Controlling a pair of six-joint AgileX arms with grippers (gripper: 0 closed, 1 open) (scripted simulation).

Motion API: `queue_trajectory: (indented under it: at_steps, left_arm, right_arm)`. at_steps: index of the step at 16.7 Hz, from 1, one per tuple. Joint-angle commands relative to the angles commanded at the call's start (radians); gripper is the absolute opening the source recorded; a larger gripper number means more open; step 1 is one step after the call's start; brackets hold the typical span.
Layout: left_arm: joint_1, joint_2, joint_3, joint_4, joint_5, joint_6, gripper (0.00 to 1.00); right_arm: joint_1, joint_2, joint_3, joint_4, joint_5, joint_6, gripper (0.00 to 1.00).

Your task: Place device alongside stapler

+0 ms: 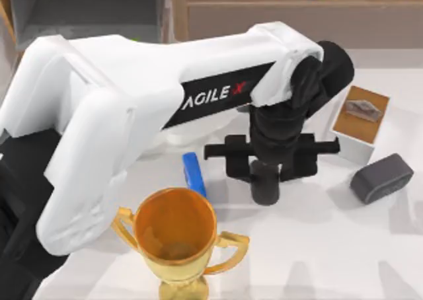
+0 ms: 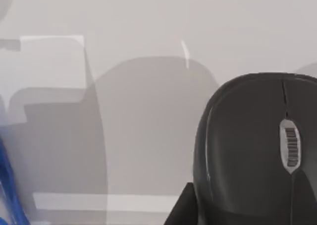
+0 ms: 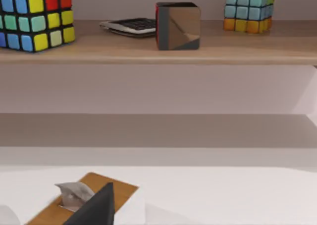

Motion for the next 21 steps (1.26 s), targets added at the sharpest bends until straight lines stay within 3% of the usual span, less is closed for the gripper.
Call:
queue_trajectory:
  at_steps: [2, 15, 21]
  left_arm:
    - [0.0, 0.0, 0.0, 0.0, 0.0, 0.0, 0.0]
    - [0.0, 0.0, 0.0, 0.0, 0.0, 0.0, 0.98]
    - [0.0, 0.0, 0.0, 0.0, 0.0, 0.0, 1.0]
  right_arm:
    - [0.0, 0.0, 0.0, 0.0, 0.0, 0.0, 1.0]
    - [0.0, 0.0, 0.0, 0.0, 0.0, 0.0, 1.0]
    - [0.0, 0.0, 0.0, 0.0, 0.0, 0.0, 1.0]
